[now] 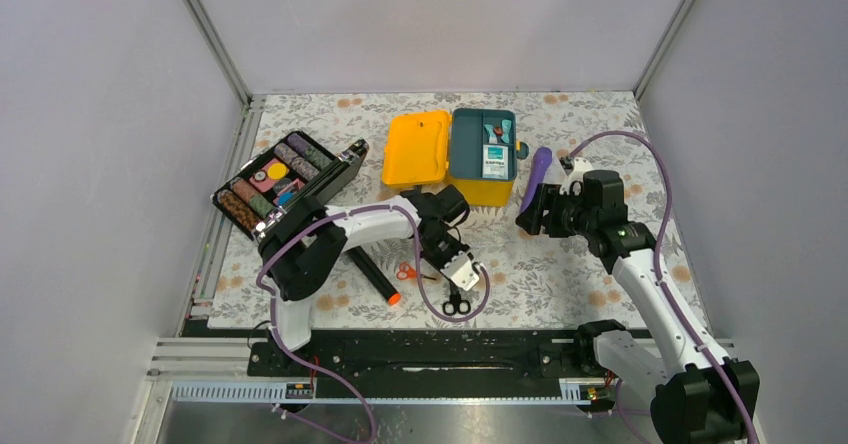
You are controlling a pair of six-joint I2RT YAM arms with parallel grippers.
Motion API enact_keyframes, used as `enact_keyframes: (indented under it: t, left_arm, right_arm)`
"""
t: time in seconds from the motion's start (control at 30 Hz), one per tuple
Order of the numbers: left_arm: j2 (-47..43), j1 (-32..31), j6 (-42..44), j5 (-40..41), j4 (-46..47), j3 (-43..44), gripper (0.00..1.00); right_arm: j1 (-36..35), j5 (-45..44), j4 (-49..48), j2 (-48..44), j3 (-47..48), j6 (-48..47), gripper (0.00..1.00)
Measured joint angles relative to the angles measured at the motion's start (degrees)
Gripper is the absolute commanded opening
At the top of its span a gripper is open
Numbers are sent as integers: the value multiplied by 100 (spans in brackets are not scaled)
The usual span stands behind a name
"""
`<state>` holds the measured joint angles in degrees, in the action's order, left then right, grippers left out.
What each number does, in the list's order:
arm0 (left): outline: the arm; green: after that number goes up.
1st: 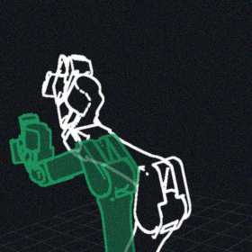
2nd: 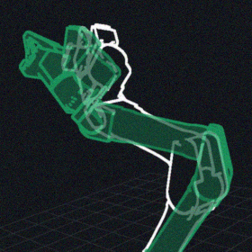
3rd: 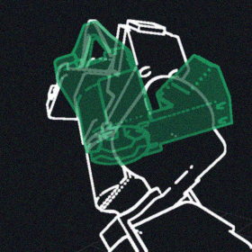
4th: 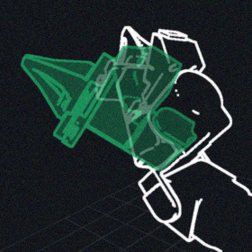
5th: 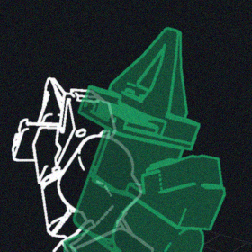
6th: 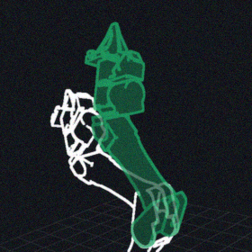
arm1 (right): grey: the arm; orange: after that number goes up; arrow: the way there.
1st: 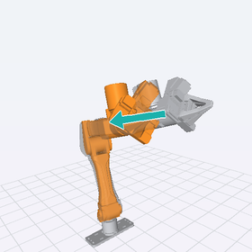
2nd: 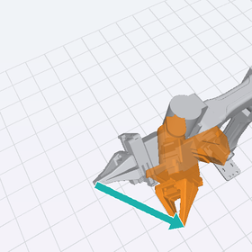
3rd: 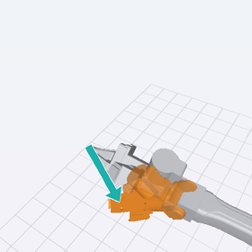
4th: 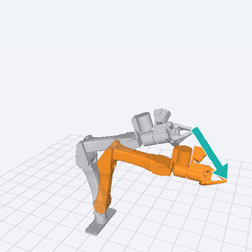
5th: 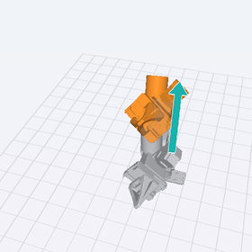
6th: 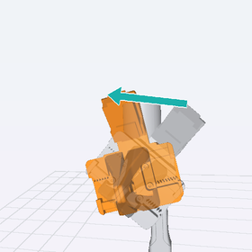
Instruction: Organize the medicine kit
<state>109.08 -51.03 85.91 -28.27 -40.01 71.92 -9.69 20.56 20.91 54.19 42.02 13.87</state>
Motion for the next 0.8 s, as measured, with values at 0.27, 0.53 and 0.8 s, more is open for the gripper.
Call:
enact_keyframes:
  t: [0.27, 0.53, 0.8]
  left_arm:
    - [-31, -116, 57, 208, 116, -68, 10]
    - [-33, -260, -385, 219, 85, -31, 0]
    - [-35, -321, -2129, 186, 177, 4, 0]
  right_arm:
    - [2, 142, -81, 131, -247, 59, 67]
    - [0, 468, -310, 407, -636, 232, 65]
    - [-496, 791, -796, 826, -1091, 437, 68]
